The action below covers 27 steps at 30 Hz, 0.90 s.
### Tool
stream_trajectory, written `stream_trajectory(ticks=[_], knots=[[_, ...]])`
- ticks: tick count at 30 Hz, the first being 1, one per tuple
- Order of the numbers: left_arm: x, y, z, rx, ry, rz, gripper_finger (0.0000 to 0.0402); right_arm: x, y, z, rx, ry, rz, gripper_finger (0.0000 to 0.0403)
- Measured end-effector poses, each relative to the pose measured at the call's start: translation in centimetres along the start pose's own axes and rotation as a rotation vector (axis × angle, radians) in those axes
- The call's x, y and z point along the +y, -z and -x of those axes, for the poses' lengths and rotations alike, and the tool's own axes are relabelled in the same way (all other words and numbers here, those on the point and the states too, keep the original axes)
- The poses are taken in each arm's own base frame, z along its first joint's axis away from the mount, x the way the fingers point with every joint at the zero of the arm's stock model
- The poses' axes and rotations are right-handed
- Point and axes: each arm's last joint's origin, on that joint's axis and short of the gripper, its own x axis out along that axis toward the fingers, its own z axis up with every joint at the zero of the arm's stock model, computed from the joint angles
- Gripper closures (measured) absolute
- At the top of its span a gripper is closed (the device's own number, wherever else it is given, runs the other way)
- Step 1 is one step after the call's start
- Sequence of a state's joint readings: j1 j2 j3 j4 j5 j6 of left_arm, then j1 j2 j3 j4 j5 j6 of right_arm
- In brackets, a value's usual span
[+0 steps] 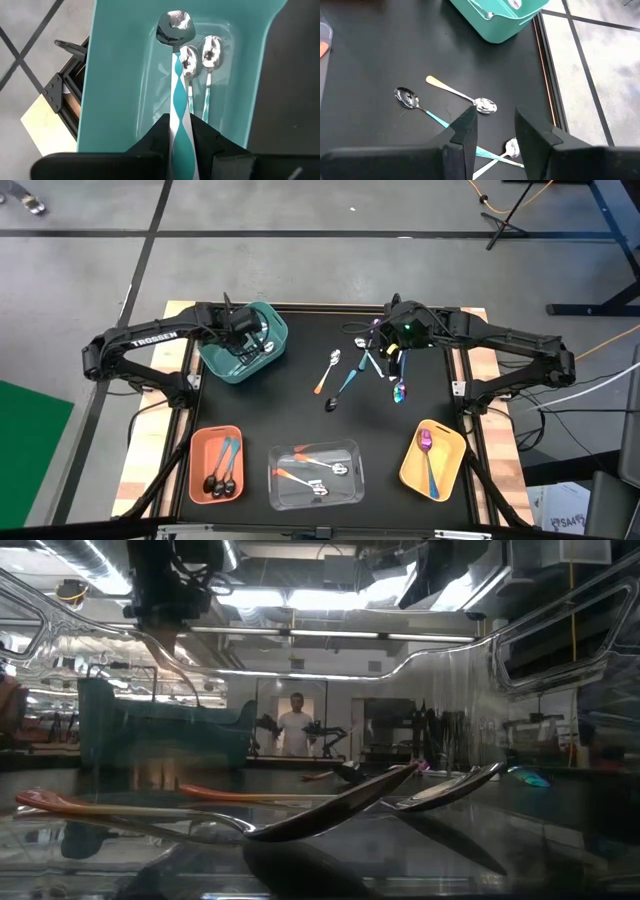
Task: Sort silverware by color (type)
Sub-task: Put the white-green spoon into the blue bin
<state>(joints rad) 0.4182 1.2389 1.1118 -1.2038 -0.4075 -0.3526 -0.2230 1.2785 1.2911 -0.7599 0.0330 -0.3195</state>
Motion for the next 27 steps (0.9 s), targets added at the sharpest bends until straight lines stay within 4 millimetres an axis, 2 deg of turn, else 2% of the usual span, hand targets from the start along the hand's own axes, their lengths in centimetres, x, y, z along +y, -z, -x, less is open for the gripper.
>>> stream_trajectory(ticks=[7,18,27], knots=[[0.5,-0.7,-1.4,0.066,-0.001,0.010,0.0365,0.0,0.0,0.0,0.000,0.000,0.000,0.0285],[0.4,-2.3,-4.6,0.155,0.019,-0.069,0.0365,0.0,0.0,0.0,0.000,0.000,0.000,0.0285],[0.4,-2.5,-6.2,0.241,0.057,-0.139,0.0365,0.0,0.0,0.0,0.001,0.000,0.000,0.0285]])
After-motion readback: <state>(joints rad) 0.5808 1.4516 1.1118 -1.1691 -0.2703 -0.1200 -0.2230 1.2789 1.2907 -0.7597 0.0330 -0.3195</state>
